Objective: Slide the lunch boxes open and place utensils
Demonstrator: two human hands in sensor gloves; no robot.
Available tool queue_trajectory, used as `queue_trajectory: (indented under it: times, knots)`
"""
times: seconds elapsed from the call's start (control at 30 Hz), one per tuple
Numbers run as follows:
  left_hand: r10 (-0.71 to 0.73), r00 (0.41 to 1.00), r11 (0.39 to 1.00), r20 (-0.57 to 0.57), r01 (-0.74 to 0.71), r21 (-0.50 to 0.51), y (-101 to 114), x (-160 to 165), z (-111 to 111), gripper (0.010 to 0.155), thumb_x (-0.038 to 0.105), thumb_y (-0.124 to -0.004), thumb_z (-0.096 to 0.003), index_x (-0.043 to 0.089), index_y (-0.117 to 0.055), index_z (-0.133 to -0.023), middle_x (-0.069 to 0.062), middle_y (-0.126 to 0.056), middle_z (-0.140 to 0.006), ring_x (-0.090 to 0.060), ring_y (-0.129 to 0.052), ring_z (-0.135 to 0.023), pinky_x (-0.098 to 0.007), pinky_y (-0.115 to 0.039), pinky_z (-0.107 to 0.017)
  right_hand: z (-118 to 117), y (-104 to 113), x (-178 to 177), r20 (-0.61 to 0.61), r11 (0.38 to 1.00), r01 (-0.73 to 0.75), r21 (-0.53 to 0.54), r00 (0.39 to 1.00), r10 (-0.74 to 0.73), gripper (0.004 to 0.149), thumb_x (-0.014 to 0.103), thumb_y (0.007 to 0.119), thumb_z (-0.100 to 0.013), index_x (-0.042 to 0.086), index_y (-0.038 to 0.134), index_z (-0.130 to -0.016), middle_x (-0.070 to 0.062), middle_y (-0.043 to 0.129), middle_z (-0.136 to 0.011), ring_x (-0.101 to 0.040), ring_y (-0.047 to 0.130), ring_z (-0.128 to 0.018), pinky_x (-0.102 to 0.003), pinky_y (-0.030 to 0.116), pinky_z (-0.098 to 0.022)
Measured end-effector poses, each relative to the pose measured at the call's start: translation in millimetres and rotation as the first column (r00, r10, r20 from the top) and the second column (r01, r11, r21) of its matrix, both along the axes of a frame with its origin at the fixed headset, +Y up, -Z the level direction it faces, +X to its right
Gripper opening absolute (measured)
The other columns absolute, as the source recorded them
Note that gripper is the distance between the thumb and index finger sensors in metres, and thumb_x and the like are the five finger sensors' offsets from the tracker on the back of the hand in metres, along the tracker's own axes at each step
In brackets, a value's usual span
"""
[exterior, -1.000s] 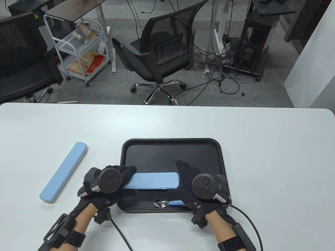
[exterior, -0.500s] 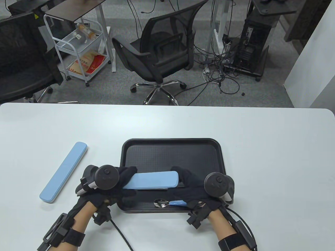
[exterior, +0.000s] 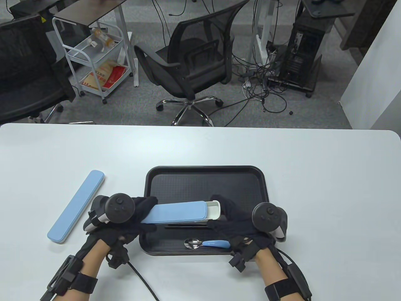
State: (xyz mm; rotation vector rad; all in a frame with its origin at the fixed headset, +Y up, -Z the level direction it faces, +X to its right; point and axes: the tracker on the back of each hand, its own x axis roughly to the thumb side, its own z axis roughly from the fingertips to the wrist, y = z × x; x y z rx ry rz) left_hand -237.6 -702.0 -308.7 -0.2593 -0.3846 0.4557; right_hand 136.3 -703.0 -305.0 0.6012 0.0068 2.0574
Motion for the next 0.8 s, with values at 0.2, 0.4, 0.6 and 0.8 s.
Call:
queue_trajectory:
  times: [0.2, 0.4, 0.6, 0.8]
  knots:
    - [0.043, 0.998, 0.999, -0.045, -0.045, -0.03, -2, -14, -4, 0.087, 0.047, -0.095, -0.0432, 0.027, -0.046, -0.113, 0.001, -0.056, -0.114, -0.033, -0.054, -0.112, -0.072, -0.037, -0.08, -7, 4, 26, 0.011, 0.997, 0.068, -0.04, 0.998, -0.068, 0.078, 0.036, 0.093, -0.048, 0.013, 0.054, -0.111, -0.016, 0.073, -0.101, -0.043, 0.079, -0.09, -0.069, 0.063, -0.065]
    - [0.045, 0.996, 0.998, -0.073, -0.049, -0.047, -4, -23, -6, 0.088, 0.047, -0.095, -0.0435, 0.027, -0.045, -0.113, 0.001, -0.055, -0.114, -0.033, -0.052, -0.112, -0.072, -0.034, -0.08, -11, 2, 50, 0.05, 0.988, 0.138, -0.071, 0.99, -0.134, 0.077, 0.036, 0.091, -0.049, 0.015, 0.051, -0.113, -0.014, 0.074, -0.101, -0.044, 0.078, -0.09, -0.07, 0.062, -0.066]
    - [0.049, 0.995, 0.996, -0.086, -0.055, -0.069, -5, -30, -8, 0.087, 0.047, -0.095, -0.0438, 0.027, -0.045, -0.113, 0.001, -0.054, -0.115, -0.033, -0.05, -0.113, -0.072, -0.032, -0.08, -13, 2, 67, 0.068, 0.977, 0.193, -0.094, 0.98, -0.188, 0.077, 0.035, 0.089, -0.05, 0.016, 0.049, -0.113, -0.014, 0.074, -0.101, -0.046, 0.077, -0.09, -0.07, 0.061, -0.066]
    - [0.053, 0.994, 0.994, -0.096, -0.062, -0.092, -7, -33, -9, 0.087, 0.046, -0.095, -0.0441, 0.027, -0.045, -0.113, 0.001, -0.054, -0.115, -0.034, -0.049, -0.113, -0.072, -0.032, -0.08, -14, 0, 78, 0.082, 0.965, 0.235, -0.115, 0.971, -0.226, 0.077, 0.035, 0.088, -0.051, 0.017, 0.048, -0.114, -0.014, 0.073, -0.103, -0.047, 0.076, -0.091, -0.071, 0.06, -0.066]
